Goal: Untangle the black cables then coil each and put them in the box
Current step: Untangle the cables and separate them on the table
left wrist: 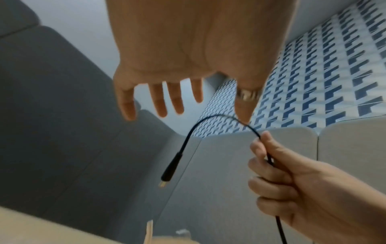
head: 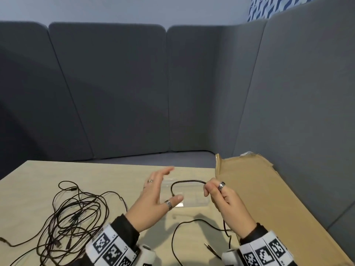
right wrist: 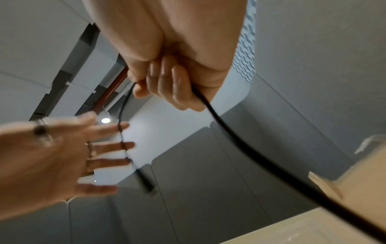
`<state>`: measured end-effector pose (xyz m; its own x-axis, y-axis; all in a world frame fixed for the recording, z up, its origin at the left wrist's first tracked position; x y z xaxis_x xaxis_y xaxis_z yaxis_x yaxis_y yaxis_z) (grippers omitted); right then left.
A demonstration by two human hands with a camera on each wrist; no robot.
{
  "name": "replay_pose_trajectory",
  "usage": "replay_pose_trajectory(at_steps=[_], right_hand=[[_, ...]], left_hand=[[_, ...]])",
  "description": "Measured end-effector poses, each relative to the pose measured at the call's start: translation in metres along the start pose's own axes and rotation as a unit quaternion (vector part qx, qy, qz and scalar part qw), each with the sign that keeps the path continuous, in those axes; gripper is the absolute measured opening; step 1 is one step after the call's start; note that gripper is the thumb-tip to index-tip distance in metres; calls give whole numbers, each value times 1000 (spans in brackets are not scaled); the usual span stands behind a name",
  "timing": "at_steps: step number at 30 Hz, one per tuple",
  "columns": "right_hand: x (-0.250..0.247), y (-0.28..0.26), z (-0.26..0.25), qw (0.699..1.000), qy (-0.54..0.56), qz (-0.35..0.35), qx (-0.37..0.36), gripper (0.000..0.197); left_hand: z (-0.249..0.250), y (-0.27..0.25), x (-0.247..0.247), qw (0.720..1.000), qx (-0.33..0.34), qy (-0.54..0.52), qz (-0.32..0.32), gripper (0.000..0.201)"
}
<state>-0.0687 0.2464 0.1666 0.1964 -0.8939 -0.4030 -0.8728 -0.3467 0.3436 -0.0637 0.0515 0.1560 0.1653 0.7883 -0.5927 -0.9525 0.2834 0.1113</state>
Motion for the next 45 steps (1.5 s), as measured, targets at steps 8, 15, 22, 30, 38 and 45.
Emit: replay_pose_trajectory(at_steps=[8,15,22,30,38,45], right_hand=[[-18,9,26,997,18,50,54,35],[18,12,61,983,-90,-106,119,21],[91,-40,55,870,-170,-431,170,59],[-19,26,28,995,-93,38,26,22],[81,-1,58,924,-32,-355,136,20],[28,5,46,978,-120,-161,60,21]], left_hand=[[11,7,19,902,-101,-396,-142,24],[40,20,17,813,24,-566,-139,44],[3,49,7,998,59,8,-21,34],[-22,22,46,931,-112,-255,-237,45],[19,43,19,863,8,-502,-57,38],[-30,44,12,987,-30,130,-92,39]])
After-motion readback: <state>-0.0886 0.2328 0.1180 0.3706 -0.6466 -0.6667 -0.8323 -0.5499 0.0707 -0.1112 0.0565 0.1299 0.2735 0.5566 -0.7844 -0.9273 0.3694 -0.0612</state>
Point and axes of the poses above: each hand's wrist, its own y-axis towards the middle knuckle, its own x-axis out of the palm, z = x × y, the point moved 5 cm from there along y, towards the middle knuckle, and after that the axes turned 6 degrees about -z, right-handed, at the moved point
